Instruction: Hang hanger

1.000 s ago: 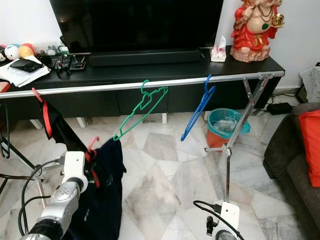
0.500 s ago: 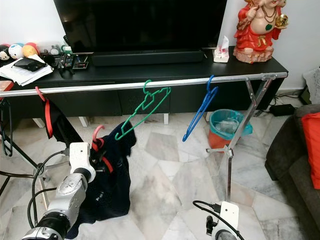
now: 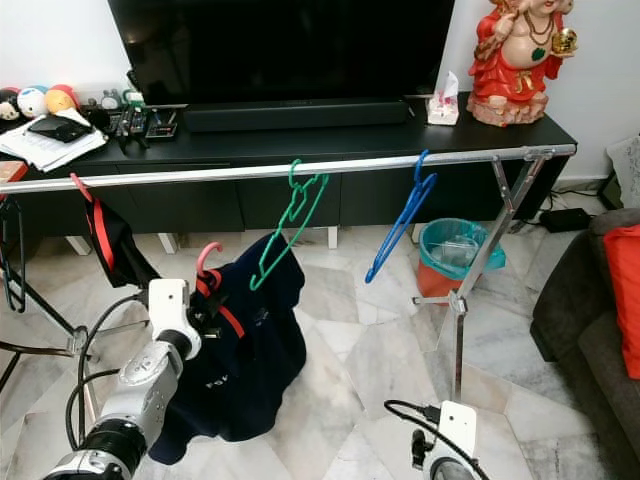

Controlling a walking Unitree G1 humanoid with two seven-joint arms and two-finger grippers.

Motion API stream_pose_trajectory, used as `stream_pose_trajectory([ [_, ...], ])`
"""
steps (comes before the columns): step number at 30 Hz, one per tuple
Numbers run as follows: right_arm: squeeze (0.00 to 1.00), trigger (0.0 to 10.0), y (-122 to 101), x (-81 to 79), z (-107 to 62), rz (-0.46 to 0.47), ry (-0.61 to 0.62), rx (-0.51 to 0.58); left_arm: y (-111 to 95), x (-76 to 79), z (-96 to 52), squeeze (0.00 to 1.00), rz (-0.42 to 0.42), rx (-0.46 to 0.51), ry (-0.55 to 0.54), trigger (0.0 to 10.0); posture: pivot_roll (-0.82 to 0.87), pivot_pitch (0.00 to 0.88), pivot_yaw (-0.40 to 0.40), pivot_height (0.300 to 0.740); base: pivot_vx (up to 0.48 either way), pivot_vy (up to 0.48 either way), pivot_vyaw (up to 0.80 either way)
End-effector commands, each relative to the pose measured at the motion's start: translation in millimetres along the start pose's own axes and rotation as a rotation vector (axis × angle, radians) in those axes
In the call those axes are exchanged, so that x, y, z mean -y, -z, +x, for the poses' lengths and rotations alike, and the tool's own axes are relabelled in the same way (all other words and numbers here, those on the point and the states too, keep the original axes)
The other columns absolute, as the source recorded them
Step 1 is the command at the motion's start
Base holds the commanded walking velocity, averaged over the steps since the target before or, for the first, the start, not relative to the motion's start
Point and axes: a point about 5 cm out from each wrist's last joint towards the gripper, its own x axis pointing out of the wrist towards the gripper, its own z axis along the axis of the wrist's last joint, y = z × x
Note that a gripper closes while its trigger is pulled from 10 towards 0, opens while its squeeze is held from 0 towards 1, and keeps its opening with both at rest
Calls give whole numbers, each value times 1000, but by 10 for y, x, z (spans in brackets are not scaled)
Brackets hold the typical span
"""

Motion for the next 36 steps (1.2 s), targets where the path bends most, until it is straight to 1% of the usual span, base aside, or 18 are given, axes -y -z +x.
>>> stream_pose_trajectory([
  [1, 0, 10000, -13, -28, 4, -7, -6, -3, -133, 13, 37, 0, 43, 49, 37, 10000, 24, 0, 22, 740, 0, 0, 0],
  [4, 0, 10000, -15, -30, 4, -8, -7, -2, -120, -5, 33, 0, 57, 42, 38, 10000, 23, 0, 22, 740, 0, 0, 0],
  [9, 0, 10000, -19, -33, 5, -10, -7, 0, -129, -49, 41, 0, 69, 38, -24, 10000, 26, 0, 20, 740, 0, 0, 0],
  [11, 0, 10000, -19, -40, 5, -12, -10, -1, -117, -108, 35, 0, 71, 32, -108, 10000, 25, 0, 20, 740, 0, 0, 0],
  [13, 0, 10000, -19, -46, 5, -13, -12, 0, -113, -153, 26, 0, 73, 31, -152, 10000, 25, 0, 20, 740, 0, 0, 0],
  [14, 0, 10000, -19, -46, 5, -13, -12, 0, -113, -153, 26, 0, 73, 31, -152, 10000, 25, 0, 20, 740, 0, 0, 0],
  [16, 0, 10000, -17, -54, 5, -19, -14, -1, -124, -306, -4, 0, 73, 31, -277, 10000, 25, 0, 16, 740, 0, 0, 0],
  [17, 0, 10000, -17, -55, 5, -19, -14, -1, -140, -342, -12, 0, 72, 38, -300, 10000, 25, 0, 16, 740, 0, 0, 0],
  [20, 0, 10000, -13, -55, 4, -20, -14, -2, -179, -398, -24, 0, 83, 56, -338, 10000, 29, 0, 16, 740, 0, 0, 0],
  [23, 0, 10000, -10, -61, 4, -22, -16, -3, -193, -416, -31, 0, 107, 64, -366, 10000, 27, 0, 16, 740, 0, 0, 0],
  [25, 0, 10000, -8, -66, 4, -30, -21, -4, -175, -451, -51, 0, 140, 49, -425, 10000, 27, 0, 15, 740, 0, 0, 0],
  [27, 0, 10000, -5, -65, 3, -34, -22, -6, -149, -481, -68, 0, 143, 35, -468, 10000, 27, 0, 14, 740, 0, 0, 0],
  [28, 0, 10000, -4, -64, 3, -35, -21, -6, -132, -513, -86, 0, 162, 22, -502, 10000, 28, 0, 13, 740, 0, 0, 0],
  [31, 0, 10000, 0, -60, 3, -37, -20, -8, -101, -574, -120, 0, 187, -1, -556, 10000, 27, 0, 13, 740, 0, 0, 0],
  [32, 0, 10000, 0, -60, 3, -37, -20, -8, -101, -574, -120, 0, 187, -1, -556, 10000, 27, 0, 13, 740, 0, 0, 0],
  [36, 0, 10000, 7, -56, 2, -45, -21, -12, -116, -632, -144, 0, 215, 1, -613, 10000, 28, 0, 11, 740, 0, 0, 0],
])
